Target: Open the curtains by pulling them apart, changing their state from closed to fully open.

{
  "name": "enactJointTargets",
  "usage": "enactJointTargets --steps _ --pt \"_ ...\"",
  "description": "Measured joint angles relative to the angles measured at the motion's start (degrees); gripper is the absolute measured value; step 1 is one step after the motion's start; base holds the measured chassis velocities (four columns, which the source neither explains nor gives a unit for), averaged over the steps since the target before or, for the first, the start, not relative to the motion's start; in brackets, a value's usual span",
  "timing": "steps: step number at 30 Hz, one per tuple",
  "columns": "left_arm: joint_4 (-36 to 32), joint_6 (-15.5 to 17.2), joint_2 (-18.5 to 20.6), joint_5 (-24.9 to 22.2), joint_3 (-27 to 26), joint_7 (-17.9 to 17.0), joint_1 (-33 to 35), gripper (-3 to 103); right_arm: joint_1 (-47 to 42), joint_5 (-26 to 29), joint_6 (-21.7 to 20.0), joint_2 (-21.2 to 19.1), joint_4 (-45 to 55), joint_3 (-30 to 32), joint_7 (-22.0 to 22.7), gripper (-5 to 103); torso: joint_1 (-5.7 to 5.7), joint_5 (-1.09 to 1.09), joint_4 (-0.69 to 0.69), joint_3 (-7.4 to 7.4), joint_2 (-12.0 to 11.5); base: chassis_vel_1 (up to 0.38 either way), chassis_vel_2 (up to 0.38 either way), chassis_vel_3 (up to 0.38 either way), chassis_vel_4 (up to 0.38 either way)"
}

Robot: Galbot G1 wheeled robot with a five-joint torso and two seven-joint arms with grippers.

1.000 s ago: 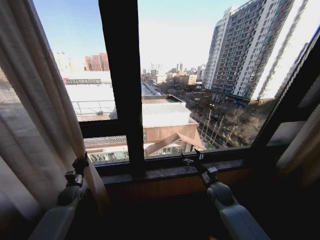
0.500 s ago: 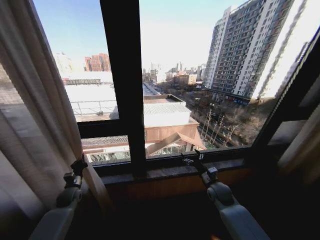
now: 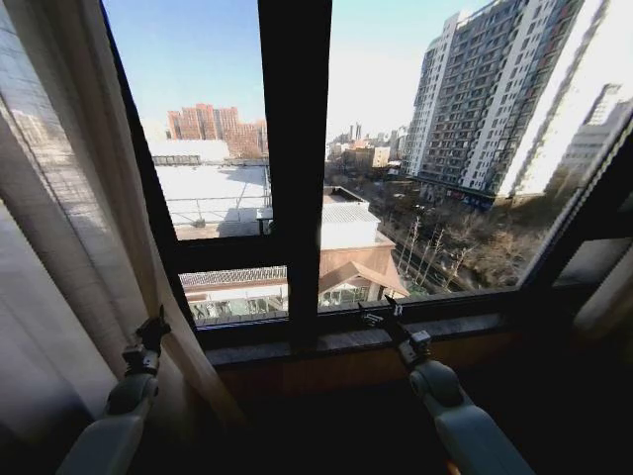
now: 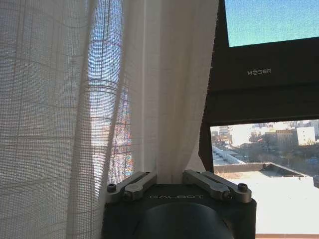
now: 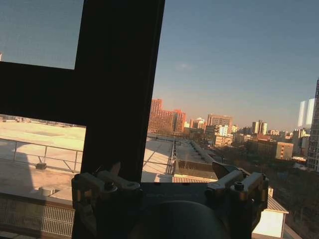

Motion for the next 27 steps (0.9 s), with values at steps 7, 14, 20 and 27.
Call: enactJointTargets --steps 7,14,20,27 --pt "-1.2 0.0 -0.2 0.0 -1.0 0.0 1.4 0 0.0 0.0 0.0 0.0 0.0 0.0 0.0 100 0.00 0.01 0.01 0.00 0.0 0.382 0.336 -0.382 -0.329" --pt "-1.8 -0.2 -0.7 0.1 -2.0 -0.1 2.8 0 0.0 0.0 0.0 0.0 0.0 0.0 0.0 100 0.01 0.00 0.01 0.00 0.0 0.380 0.345 -0.383 -0.338" --pt "-1.8 -0.4 -0.6 0.1 -2.7 -0.1 3.3 0 0.0 0.0 0.0 0.0 0.0 0.0 0.0 100 0.01 0.00 0.01 0.00 0.0 0.379 0.326 -0.382 -0.327" --pt "-1.8 -0.5 -0.8 0.1 -2.9 -0.1 3.6 0 0.0 0.0 0.0 0.0 0.0 0.0 0.0 100 0.00 -0.01 0.01 0.00 0.0 0.374 0.331 -0.381 -0.331"
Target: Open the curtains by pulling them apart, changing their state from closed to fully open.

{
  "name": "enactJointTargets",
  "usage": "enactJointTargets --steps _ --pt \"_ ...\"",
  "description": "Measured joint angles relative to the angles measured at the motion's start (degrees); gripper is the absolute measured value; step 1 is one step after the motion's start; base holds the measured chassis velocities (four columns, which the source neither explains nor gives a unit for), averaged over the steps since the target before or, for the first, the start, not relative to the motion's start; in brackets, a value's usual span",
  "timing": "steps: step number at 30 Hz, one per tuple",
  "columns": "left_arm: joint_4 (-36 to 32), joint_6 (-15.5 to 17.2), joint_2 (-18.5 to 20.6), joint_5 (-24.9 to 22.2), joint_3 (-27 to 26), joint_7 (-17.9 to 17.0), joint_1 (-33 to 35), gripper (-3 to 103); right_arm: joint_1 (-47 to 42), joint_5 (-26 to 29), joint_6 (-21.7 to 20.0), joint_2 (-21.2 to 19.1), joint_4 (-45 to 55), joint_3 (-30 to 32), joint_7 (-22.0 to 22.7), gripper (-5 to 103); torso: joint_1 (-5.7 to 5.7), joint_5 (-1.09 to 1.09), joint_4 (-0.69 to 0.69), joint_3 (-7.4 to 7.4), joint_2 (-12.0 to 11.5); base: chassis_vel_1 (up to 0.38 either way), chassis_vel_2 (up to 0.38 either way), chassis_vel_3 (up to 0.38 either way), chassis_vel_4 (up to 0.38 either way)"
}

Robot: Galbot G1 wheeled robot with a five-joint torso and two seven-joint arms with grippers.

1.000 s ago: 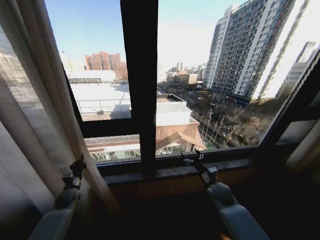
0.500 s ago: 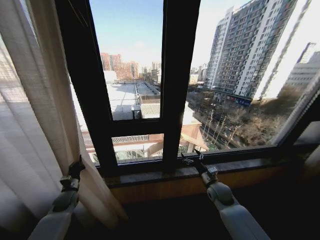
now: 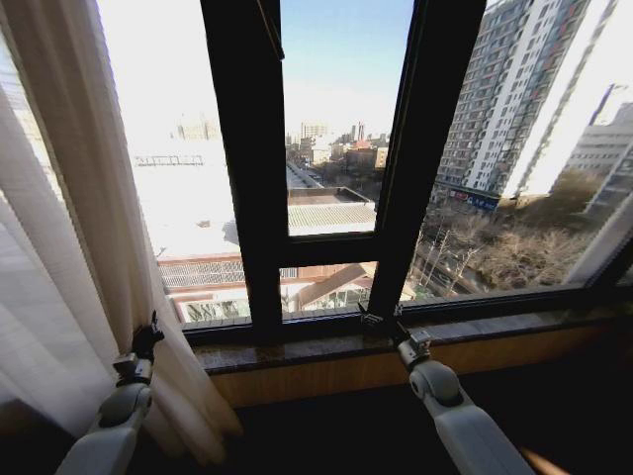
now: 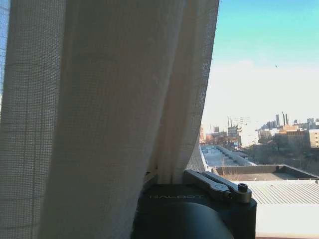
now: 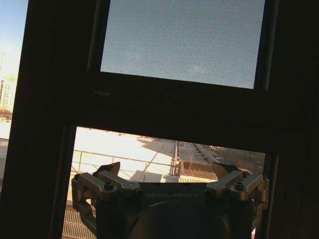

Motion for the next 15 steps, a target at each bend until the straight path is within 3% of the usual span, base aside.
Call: enactJointTargets --steps 15 --pt "-0.4 -0.4 -0.4 0.1 -0.2 0.0 0.4 0 0.0 0.0 0.0 0.0 0.0 0.0 0.0 100 0.00 0.00 0.01 0.00 0.0 0.365 0.317 -0.367 -0.326"
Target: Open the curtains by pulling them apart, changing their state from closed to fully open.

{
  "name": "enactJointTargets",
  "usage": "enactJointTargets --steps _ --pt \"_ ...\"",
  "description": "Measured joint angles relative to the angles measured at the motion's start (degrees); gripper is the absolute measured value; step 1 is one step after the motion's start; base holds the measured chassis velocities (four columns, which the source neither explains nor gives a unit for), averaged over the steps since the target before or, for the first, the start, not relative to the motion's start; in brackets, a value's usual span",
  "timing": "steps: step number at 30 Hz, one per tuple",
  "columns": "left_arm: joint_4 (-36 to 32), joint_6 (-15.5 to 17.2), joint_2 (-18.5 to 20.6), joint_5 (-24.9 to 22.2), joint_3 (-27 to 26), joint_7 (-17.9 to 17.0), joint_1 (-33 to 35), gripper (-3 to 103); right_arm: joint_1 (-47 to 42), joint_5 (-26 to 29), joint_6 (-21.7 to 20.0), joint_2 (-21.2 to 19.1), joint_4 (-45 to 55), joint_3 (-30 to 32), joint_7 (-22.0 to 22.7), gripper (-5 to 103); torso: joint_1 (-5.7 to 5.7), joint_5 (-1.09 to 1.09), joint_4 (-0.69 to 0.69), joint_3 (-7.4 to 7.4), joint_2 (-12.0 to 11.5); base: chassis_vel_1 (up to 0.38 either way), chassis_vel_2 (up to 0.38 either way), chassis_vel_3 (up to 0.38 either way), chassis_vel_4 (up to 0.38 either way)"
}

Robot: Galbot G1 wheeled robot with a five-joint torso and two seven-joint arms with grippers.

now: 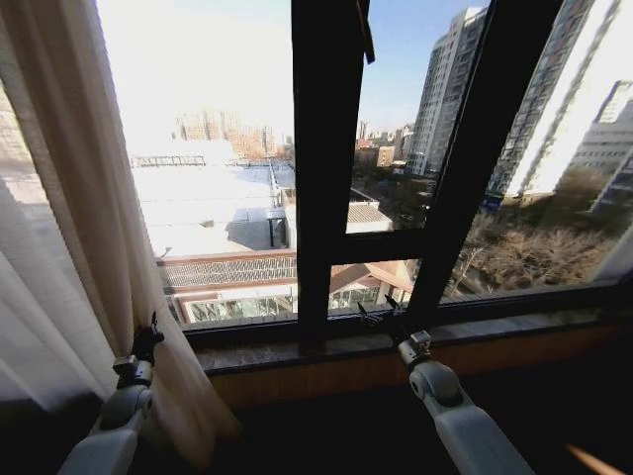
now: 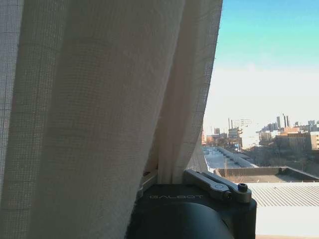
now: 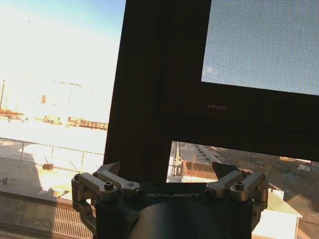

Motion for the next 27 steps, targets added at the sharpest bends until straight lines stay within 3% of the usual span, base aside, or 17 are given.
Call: enactJointTargets --steps 5,15,19,27 --pt "0.0 0.0 0.0 0.0 -0.1 0.0 0.3 0 0.0 0.0 0.0 0.0 0.0 0.0 0.0 100 0.01 -0.03 0.05 0.00 0.0 0.215 0.178 -0.194 -0.189" --pt "-0.1 0.1 0.0 0.0 -0.4 0.0 1.0 0 0.0 0.0 0.0 0.0 0.0 0.0 0.0 100 0.00 0.01 -0.05 0.01 0.0 -0.001 -0.005 -0.007 -0.006" --pt "-0.1 0.0 0.1 0.0 -0.8 0.0 1.3 0 0.0 0.0 0.0 0.0 0.0 0.0 0.0 100 0.00 0.01 -0.03 0.01 0.0 0.012 0.009 -0.022 -0.006" --pt "-0.2 -0.5 0.8 -0.2 -1.8 -0.1 2.2 0 0.0 0.0 0.0 0.0 0.0 0.0 0.0 100 0.00 0.01 0.00 0.00 0.0 0.196 0.089 -0.208 -0.088"
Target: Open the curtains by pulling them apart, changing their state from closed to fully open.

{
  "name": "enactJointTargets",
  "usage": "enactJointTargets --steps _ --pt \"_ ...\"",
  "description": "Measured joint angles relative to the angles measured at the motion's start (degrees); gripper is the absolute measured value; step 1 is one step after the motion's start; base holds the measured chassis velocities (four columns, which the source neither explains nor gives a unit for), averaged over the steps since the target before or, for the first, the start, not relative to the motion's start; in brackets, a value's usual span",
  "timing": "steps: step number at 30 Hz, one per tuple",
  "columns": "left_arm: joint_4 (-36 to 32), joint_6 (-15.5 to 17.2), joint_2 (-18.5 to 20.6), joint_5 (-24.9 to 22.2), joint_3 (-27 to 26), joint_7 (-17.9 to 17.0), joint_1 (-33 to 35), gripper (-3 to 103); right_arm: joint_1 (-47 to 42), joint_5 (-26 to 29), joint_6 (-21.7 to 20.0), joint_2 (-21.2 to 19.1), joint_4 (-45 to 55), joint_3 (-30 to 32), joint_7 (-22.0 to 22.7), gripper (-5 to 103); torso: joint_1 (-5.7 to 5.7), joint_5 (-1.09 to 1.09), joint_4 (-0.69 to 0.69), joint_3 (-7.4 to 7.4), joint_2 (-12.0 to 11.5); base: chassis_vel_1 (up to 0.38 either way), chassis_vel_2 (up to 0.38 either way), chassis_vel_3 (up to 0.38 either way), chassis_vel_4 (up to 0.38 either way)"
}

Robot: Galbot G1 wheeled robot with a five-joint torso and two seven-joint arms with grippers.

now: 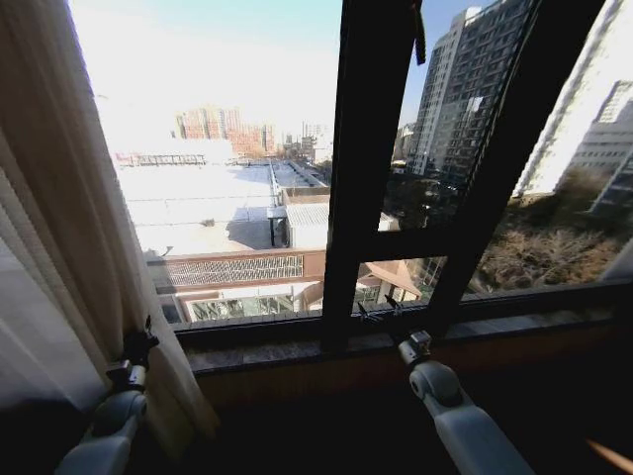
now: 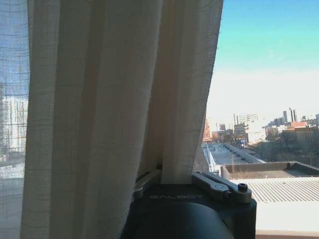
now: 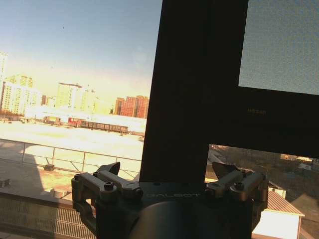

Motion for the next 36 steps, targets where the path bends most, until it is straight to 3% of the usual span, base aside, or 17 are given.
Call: enactJointTargets --steps 16,23,28,36 --pt "0.6 -1.2 -0.3 0.2 0.4 -0.4 -0.4 0 0.0 0.0 0.0 0.0 0.0 0.0 0.0 100 -0.01 -0.04 0.02 -0.01 0.0 0.273 0.172 -0.280 -0.188" --pt "0.2 -1.0 -0.9 0.4 0.7 -0.5 -0.1 0 0.0 0.0 0.0 0.0 0.0 0.0 0.0 100 0.01 0.05 -0.01 0.02 0.0 0.023 0.022 0.003 -0.055" --pt "0.4 -1.0 -0.7 0.4 0.7 -1.0 0.0 0 0.0 0.0 0.0 0.0 0.0 0.0 0.0 100 0.00 -0.01 -0.04 0.01 0.0 -0.034 -0.037 0.023 0.034" --pt "5.3 -0.9 3.3 -0.5 -1.0 -6.1 -2.5 0 0.0 0.0 0.0 0.0 0.0 0.0 0.0 100 0.01 -0.02 0.01 0.00 0.0 0.000 0.000 0.000 0.000"
